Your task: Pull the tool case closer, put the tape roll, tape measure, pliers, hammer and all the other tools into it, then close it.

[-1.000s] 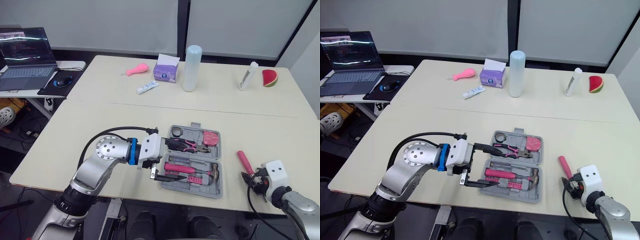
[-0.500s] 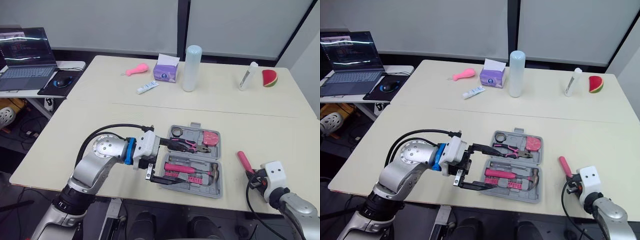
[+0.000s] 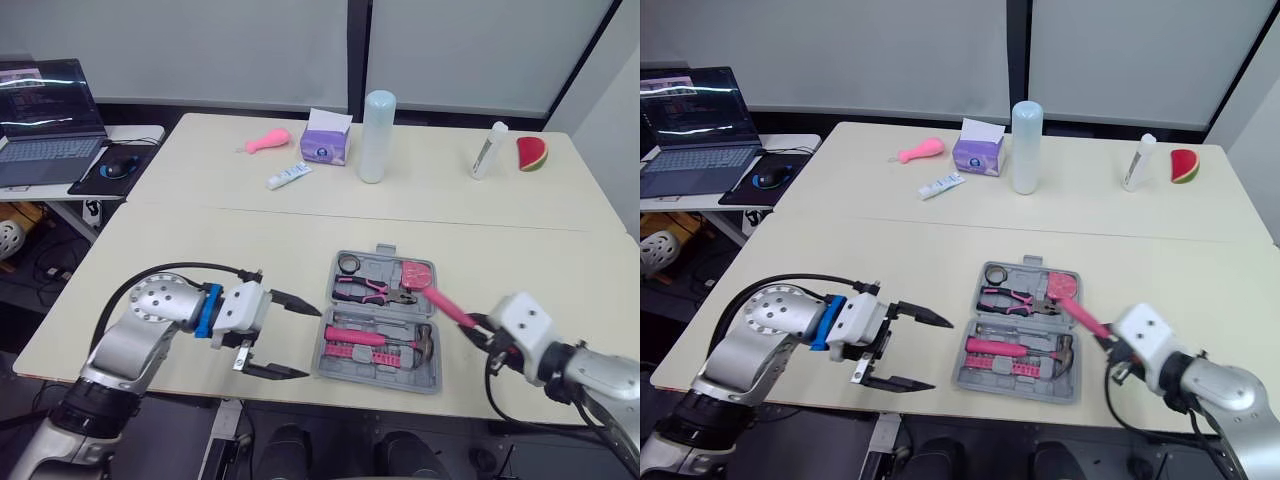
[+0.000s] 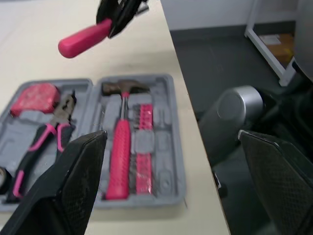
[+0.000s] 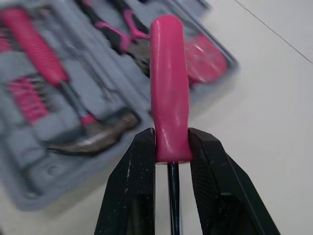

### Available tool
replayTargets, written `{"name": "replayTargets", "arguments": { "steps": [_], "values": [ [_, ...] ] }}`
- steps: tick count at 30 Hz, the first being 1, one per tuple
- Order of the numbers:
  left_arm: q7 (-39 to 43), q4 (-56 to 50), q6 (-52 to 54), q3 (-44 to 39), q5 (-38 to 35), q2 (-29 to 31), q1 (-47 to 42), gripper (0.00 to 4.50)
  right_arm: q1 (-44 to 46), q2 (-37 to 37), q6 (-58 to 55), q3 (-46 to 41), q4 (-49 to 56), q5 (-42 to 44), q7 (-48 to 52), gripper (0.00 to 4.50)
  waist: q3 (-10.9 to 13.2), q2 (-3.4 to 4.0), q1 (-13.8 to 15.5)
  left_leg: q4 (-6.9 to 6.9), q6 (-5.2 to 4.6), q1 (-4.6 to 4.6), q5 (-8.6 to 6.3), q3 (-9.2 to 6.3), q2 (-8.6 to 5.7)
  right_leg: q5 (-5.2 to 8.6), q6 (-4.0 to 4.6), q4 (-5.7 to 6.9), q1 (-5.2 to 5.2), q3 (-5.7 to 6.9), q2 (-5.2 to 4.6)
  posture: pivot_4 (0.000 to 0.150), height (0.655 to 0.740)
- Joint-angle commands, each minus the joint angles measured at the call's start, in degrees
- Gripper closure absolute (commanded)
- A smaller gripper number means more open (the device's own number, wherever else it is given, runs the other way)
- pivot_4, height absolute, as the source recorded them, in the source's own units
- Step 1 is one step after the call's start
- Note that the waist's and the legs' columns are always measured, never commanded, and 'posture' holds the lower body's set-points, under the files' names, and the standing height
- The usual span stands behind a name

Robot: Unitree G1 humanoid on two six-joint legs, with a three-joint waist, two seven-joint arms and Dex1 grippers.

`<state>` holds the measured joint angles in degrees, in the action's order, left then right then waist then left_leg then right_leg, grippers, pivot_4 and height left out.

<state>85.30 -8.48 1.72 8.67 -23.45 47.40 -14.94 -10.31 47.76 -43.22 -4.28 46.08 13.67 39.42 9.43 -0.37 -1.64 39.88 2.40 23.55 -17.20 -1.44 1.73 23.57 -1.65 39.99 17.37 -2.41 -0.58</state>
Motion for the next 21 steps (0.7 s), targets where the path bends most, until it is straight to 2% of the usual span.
{"name": "replayTargets", "arguments": {
  "steps": [1, 4, 9, 21],
  "values": [
    [1.84, 1.06, -3.99, -1.98, 1.32, 2.14, 1.24, 0.00, 5.39, 3.76, -7.50, 7.84, 5.60, 2.38, 2.52, 3.79, 0.00, -0.03, 0.08, 0.00, -0.01, 0.02, -0.01, 0.00, -0.02, 0.00, 0.00, -0.03, -0.01, 0.01, 0.00, 0.150, 0.7161],
    [2.61, 1.56, -5.57, -2.25, 2.04, 3.37, 2.80, 0.00, 11.76, 4.86, -11.30, 18.99, 5.75, 1.26, 3.29, 3.79, 0.02, -0.06, 0.21, 0.03, -0.02, 0.11, -0.01, -0.01, -0.09, 0.00, 0.00, -0.05, 0.03, 0.02, -0.01, 0.150, 0.7161],
    [2.66, 0.73, -5.71, -2.64, 2.00, 3.99, 4.69, 0.00, 22.40, -1.49, -16.55, 32.28, -0.17, -1.12, 0.75, 3.79, 0.04, -0.09, -0.01, 0.05, -0.01, 0.22, -0.01, -0.05, -0.06, 0.00, 0.00, 0.02, 0.20, 0.03, -0.19, 0.150, 0.7161],
    [1.92, 0.52, -6.11, -2.61, 2.64, 3.60, 5.09, 0.00, 29.53, -6.51, -15.42, 41.72, -7.81, -4.43, 0.44, 3.79, 0.04, -0.09, -0.10, 0.06, -0.01, 0.29, 0.00, -0.04, -0.06, 0.00, 0.00, 0.16, 0.41, 0.03, -0.22, 0.150, 0.7161]
  ]
}}
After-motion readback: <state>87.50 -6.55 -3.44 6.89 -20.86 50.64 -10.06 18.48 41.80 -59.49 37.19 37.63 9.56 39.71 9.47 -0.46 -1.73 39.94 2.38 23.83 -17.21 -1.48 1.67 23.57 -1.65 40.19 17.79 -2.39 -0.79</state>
